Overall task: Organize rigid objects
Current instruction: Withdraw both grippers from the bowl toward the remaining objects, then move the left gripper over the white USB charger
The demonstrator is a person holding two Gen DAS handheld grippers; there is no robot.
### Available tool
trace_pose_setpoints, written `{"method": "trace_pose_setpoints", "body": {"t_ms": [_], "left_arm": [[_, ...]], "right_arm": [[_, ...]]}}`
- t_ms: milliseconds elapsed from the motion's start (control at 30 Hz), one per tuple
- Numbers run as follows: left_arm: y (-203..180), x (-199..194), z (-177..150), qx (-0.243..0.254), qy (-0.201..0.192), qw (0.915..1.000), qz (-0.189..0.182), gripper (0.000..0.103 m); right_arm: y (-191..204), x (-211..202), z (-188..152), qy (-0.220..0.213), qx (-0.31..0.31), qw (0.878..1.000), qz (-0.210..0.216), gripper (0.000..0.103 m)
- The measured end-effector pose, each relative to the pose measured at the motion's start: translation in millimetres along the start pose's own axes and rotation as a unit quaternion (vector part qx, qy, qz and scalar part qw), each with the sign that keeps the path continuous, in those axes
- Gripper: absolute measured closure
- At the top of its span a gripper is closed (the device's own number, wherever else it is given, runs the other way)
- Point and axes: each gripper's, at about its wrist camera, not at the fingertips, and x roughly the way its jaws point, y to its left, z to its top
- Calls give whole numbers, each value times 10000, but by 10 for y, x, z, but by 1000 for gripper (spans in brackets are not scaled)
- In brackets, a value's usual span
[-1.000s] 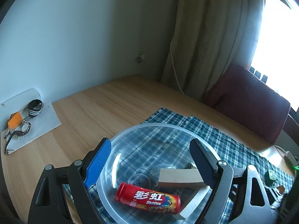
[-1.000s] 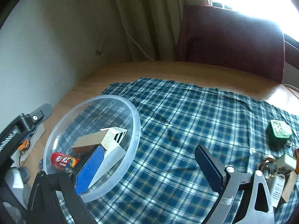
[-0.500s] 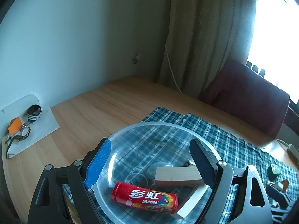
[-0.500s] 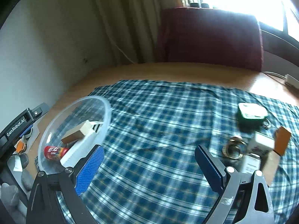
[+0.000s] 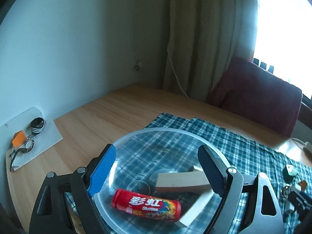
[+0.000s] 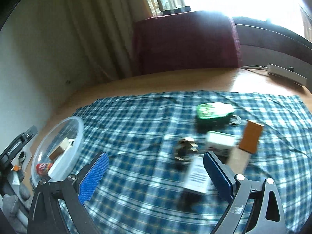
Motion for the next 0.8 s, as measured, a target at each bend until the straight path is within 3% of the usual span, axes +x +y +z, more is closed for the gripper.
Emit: {"method": "trace_pose_setpoints", "body": {"t_ms": [167, 433, 800], "left_arm": [[-201, -117, -41, 315, -13, 9991, -272, 16], [-623, -228, -144, 815, 301, 9923, -878, 16], [-1295, -260, -425, 1380, 978, 9729, -1576, 16]], "right_arm": [[-321, -61, 10, -60, 397, 9987, -300, 3], [-751, -194, -14, -125, 781, 9939, -775, 3], [-1113, -266, -103, 15, 937, 9907, -983, 2]]}}
